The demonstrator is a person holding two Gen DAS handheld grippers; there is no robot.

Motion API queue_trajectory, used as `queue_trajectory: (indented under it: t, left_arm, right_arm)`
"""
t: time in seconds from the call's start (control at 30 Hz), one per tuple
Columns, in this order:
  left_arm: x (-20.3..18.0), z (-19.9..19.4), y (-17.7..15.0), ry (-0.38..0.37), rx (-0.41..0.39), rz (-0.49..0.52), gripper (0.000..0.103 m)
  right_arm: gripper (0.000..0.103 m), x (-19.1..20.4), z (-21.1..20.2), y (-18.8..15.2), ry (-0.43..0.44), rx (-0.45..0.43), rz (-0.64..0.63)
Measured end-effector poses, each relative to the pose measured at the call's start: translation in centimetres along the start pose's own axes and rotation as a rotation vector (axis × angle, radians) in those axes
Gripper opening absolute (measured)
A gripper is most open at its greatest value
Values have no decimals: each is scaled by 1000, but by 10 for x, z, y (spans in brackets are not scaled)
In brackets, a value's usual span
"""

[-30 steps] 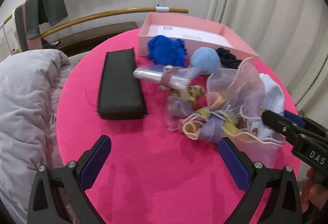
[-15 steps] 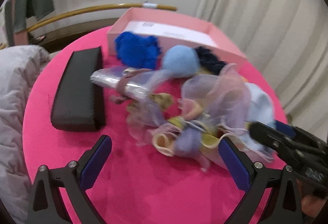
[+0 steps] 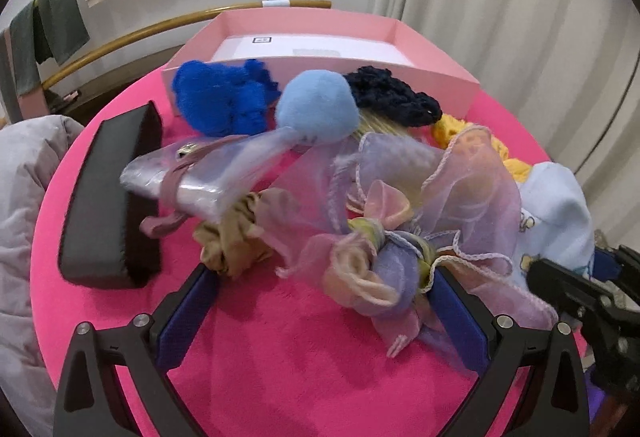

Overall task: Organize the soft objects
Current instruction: 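Close the left tool on the pink organza pouch while the right tool holds the blue cloth, then lift and carry the pouch and cloth over the pink box with both tools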

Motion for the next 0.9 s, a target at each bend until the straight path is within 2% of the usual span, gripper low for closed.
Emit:
queue_trajectory:
  t: [0.07,0.13,0.2,0.3,0.47,0.67,0.73,0.77,0.8,0.83,0.87,0.9]
  left_arm:
    - [-4,3,4,-10,0,-1,101]
    - [-5,3,5,-27,-2,-4,93]
    - [-4,1,7,-48,-11,-8,63]
    - [1,-5,6,-101,1,-17,40]
    - [11,-17,-5,-110,-10,-16,33]
    - [16,-23,-10,-109,-27,-4,32]
    - [18,-32,-12,-111,-26,-7,37]
    - [16,-30,-11,-107,-19,2,46]
    - [13,-29,-10,-92,-10,11,69]
    - [12,-25,-8,-65,-8,11,81]
    - [12,-22,-6,-58,-26,-1,88]
    - [12,-20,-4,-74,-33,-9,83]
  right_arm:
    - [49,-1,2,0,5,2,6]
    - [50,-1,4,1,8,1,5]
    - [47,-3,2,0,21,-8,24]
    - [46,-8,-9,-5,83,-22,67]
    - [46,-7,-24,-14,113,-26,68]
    - [46,2,-24,-19,113,-15,58]
    - [46,2,-23,-21,114,-15,68]
    - [46,2,-24,-21,113,-16,71]
    - [46,1,-24,-21,111,-16,73]
    - [46,1,-24,-21,108,-17,76]
    - [46,0,-24,-21,102,-18,80]
    - [46,-1,-24,-21,98,-19,84]
Point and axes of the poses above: each gripper's, at about its wrist camera, not at the fingertips, and z roughly the way its jaws point, x to its left, y to its top, the point moved 2 cm from there along z, roughly the way its jaws point, and after that the axes turned 1 degree about -z, right-handed, at the moved point
